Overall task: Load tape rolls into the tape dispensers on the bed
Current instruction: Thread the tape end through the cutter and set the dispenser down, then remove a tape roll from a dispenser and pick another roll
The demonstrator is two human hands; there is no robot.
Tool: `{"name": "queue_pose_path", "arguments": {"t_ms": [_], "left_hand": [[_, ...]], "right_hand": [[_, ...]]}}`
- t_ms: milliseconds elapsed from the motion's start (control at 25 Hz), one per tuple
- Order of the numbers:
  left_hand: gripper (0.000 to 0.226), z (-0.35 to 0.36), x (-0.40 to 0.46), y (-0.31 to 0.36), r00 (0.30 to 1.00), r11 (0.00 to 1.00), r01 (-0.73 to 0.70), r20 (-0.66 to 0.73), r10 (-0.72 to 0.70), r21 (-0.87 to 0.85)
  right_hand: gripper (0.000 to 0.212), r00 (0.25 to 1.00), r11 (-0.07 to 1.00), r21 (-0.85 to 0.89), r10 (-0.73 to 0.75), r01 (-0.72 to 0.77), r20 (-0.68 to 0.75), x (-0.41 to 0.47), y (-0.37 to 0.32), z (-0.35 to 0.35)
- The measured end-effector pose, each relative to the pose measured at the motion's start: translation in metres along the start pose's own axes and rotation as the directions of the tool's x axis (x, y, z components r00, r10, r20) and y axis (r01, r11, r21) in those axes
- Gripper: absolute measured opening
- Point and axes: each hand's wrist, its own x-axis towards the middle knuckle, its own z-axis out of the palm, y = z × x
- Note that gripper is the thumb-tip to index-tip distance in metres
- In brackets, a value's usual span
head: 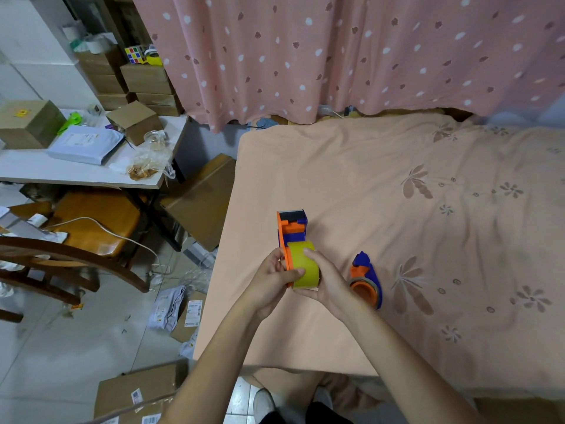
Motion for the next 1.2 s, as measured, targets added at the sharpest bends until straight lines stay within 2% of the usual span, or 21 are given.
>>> {"name": "queue_pose_path", "arguments": {"t_ms": [160, 360, 520, 640, 760, 880, 1000, 1120, 1200], "left_hand": [[0.045, 0.003, -0.001, 0.000, 1.000, 1.000, -0.014, 0.007, 0.014, 0.017], [0.048, 0.005, -0.004, 0.004, 1.000, 1.000, 0.005, -0.008, -0.005, 0.023], [0.023, 0.013, -0.004, 0.010, 0.996, 0.991, 0.031, -0.082, -0.042, -0.128], [0.022, 0.012, -0.001, 0.013, 0.986, 0.999, 0.002, -0.166, -0.011, -0.052], [0.020, 0.014, -0.003, 0.011, 0.982, 0.999, -0.042, -0.185, 0.044, 0.016], [0.022, 0.014, -0.005, 0.010, 0.978, 0.994, -0.072, -0.188, 0.086, 0.080], [0.036, 0.013, -0.005, 0.008, 0.976, 0.987, -0.099, -0.183, 0.122, 0.127], [0.026, 0.014, -0.008, 0.005, 0.966, 0.971, -0.157, -0.176, 0.189, 0.182], [0.022, 0.014, -0.010, 0.004, 0.958, 0.960, -0.177, -0.187, 0.219, 0.215]], "right_hand": [[0.038, 0.998, 0.997, 0.059, 0.045, -0.042, -0.040, 0.000, -0.005, 0.005], [0.044, 0.998, 0.990, 0.125, 0.066, -0.066, -0.002, -0.004, -0.006, 0.003], [0.044, 0.998, 0.993, 0.101, 0.066, -0.066, 0.006, -0.007, -0.005, 0.004], [0.039, 0.999, 0.996, 0.065, 0.053, -0.054, 0.009, -0.010, -0.005, 0.007], [0.039, 0.993, 0.998, -0.036, -0.063, 0.059, -0.103, -0.014, -0.009, 0.012], [0.035, 0.896, 0.951, -0.243, -0.269, 0.190, -0.354, -0.024, -0.011, 0.013], [0.054, 0.866, 0.868, -0.480, -0.335, 0.129, -0.372, -0.030, -0.004, 0.009], [0.059, 0.868, 0.850, -0.514, -0.336, 0.113, -0.366, -0.031, -0.003, 0.007], [0.051, 0.887, 0.875, -0.471, -0.302, 0.113, -0.349, -0.035, -0.007, 0.008]]}}
